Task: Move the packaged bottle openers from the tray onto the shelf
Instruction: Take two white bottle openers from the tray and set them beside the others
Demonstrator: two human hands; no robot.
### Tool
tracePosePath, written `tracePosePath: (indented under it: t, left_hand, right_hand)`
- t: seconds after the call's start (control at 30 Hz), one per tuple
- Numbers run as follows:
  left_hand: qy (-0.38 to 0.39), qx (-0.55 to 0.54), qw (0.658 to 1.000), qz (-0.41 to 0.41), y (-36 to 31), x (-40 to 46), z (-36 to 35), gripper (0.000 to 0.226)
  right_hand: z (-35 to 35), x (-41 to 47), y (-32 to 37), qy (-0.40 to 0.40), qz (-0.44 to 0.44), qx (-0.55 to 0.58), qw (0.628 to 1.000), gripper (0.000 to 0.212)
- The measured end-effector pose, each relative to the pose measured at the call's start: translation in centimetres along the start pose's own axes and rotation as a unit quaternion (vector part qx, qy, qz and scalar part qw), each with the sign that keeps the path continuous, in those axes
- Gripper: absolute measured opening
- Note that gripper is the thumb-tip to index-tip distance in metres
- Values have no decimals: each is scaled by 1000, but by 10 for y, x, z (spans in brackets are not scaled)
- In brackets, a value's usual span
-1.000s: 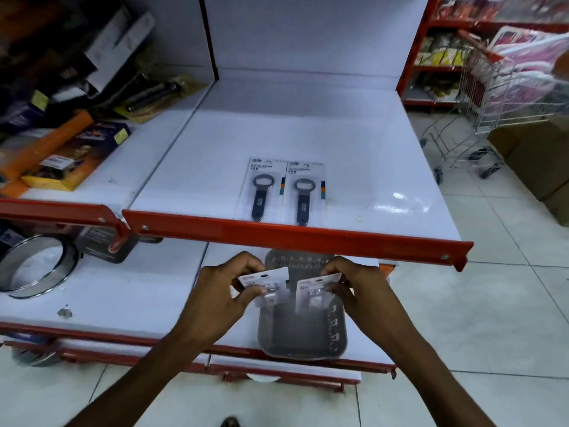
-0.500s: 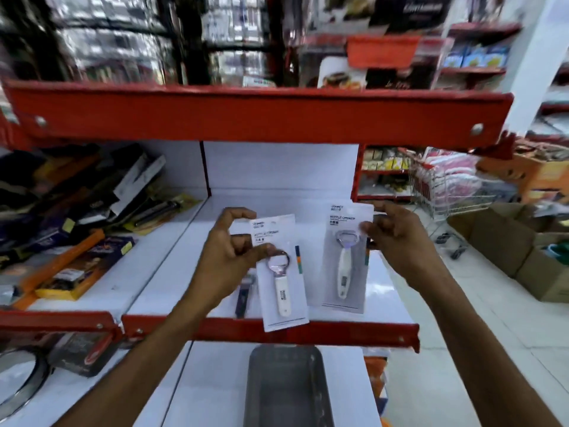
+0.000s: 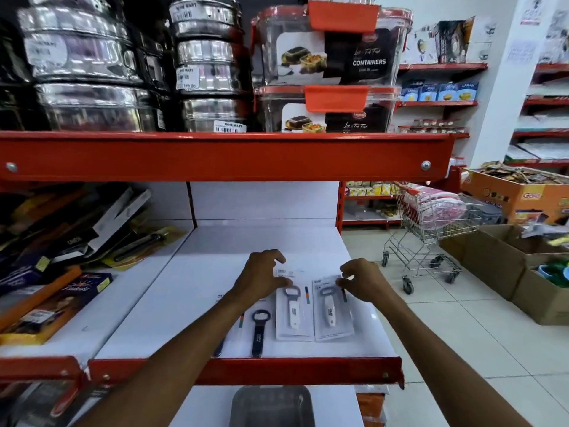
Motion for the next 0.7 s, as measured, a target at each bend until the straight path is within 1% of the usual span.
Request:
tracePosePath:
  t: [0.07, 0.1, 0.17, 0.2, 0.27, 0.3, 0.37, 0.53, 0.7]
  left_hand:
    - [42, 29, 998, -25, -2, -2, 1, 56]
    - [71, 52, 995, -45, -5, -2, 2, 59]
    - [154, 104, 980, -74, -12, -2, 3, 73]
    - [203, 123, 969, -74, -14, -3, 1, 82]
    - [286, 150, 945, -51, -12, -6, -3, 97]
    - [313, 161, 935, -38, -10, -9, -5, 100]
    - [331, 166, 929, -32, -6, -12, -10, 99]
    - [321, 144, 935, -49, -6, -20, -16, 94]
    - [322, 131, 936, -60, -10, -32, -19, 92]
  right_hand:
    - [5, -8, 3, -11, 40, -10, 999, 43]
    - [6, -12, 6, 2, 63, -12, 998, 45]
    - [2, -19, 12, 70, 108, -46, 991, 50]
    - [-2, -23, 15, 105, 125, -79, 983, 48]
    - [-11, -27, 16, 151, 136, -123, 971, 39]
    - [-14, -27, 14, 166, 129, -122, 970, 39]
    - [-14, -29, 12, 182, 124, -117, 968, 43]
    - [-10, -32, 6, 199, 141, -129, 961, 50]
    - [-11, -42, 0, 201, 137, -120, 963, 64]
Point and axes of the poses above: each hand's wrist, its own x-axis towards the middle knuckle, its own z-axis out of the back of the hand, y = z × x, the point moved 4 cm from there along x, towards the middle knuckle, and after that the axes turned 9 degrees about -z, right-handed, at the moved point
